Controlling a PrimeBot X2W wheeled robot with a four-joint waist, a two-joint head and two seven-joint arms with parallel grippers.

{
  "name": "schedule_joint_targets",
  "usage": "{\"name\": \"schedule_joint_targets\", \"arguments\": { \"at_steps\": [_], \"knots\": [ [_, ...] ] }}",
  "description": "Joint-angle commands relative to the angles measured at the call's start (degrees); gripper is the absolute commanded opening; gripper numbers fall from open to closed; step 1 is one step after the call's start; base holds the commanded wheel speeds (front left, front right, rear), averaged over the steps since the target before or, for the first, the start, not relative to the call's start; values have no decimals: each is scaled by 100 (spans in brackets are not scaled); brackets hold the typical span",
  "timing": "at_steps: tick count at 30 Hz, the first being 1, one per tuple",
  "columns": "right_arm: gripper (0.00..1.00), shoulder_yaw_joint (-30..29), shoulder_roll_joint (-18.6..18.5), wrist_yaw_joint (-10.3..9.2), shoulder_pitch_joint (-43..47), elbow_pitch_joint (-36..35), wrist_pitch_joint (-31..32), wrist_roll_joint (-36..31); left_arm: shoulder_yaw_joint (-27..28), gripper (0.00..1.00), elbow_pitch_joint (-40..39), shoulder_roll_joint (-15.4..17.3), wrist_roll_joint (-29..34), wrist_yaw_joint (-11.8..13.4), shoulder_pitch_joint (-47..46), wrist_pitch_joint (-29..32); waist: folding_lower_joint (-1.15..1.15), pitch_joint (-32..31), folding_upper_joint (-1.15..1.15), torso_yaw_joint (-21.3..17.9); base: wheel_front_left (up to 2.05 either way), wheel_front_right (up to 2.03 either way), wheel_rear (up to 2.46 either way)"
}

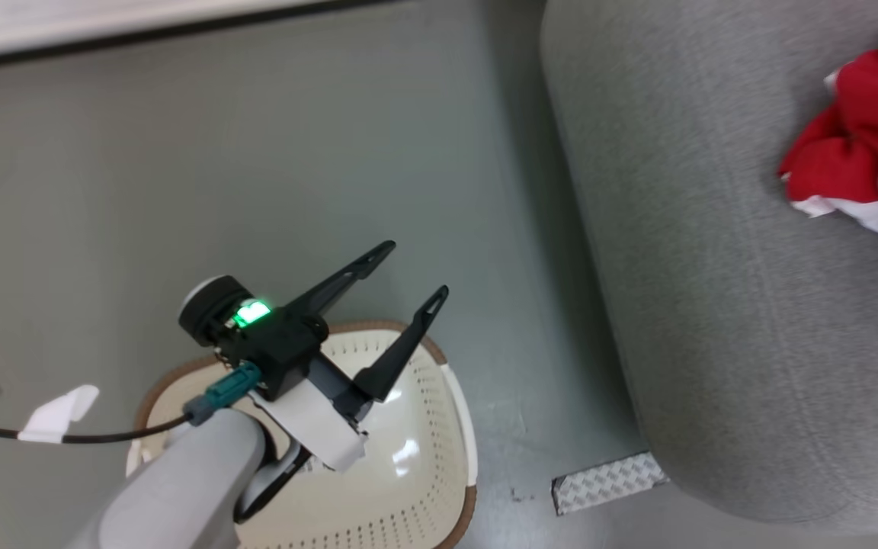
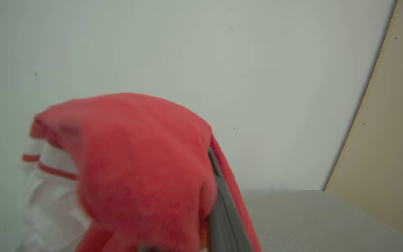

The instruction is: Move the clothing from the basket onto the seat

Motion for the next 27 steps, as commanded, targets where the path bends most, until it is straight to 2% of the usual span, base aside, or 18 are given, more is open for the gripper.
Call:
{"name": "schedule_joint_targets", "arguments": {
  "at_steps": [1, 5, 10, 15, 20, 21, 22, 23, 24, 27],
  "knots": [
    [0, -21, -66, -13, -86, 51, 5, -43, 16, 100, -8, 68, -16, 11, -54, -4, -2, 256, 0, 137, 0, 0, 0],
    [0, 137, -298, -13, -271, 804, 12, -206, 87, 100, -44, 129, -71, 10, -95, -4, -2, 473, 0, 218, 0, 0, 0],
    [0, 675, -511, -13, -568, 1928, 180, -440, 119, 100, -36, 91, -56, 9, -154, -4, -2, 632, 0, 312, 0, 0, 0],
    [0, 1066, -681, -13, -840, 2766, 720, -453, 184, 100, -30, 16, -82, 9, -194, -4, -2, 639, 0, 393, 0, 0, 0],
    [0, 1356, -792, -13, -1067, 3238, 1218, -76, 242, 100, 28, -95, -101, 9, -112, -4, -2, 489, 0, 467, 0, 0, 0],
    [15, 1418, -840, -13, -1082, 3290, 1270, -39, 257, 100, 47, -122, -102, 9, -81, -4, -2, 441, 0, 474, 0, 0, 0],
    [41, 1468, -868, -13, -1101, 3335, 1306, 9, 265, 100, 64, -149, -97, 9, -61, -4, -2, 381, 0, 484, 0, 0, 0],
    [81, 1534, -892, -13, -1109, 3376, 1359, 57, 272, 100, 74, -171, -100, 9, -44, -4, -2, 322, 0, 491, 0, 0, 0],
    [100, 1590, -911, -13, -1101, 3412, 1398, 85, 283, 100, 91, -192, -102, 9, -18, -4, -2, 244, 0, 495, 0, 0, 0],
    [100, 1786, -984, -13, -1015, 3506, 1561, 189, 318, 100, 152, -270, -122, 9, 105, -4, -2, -36, 0, 499, 0, 0, 0]
  ]
}}
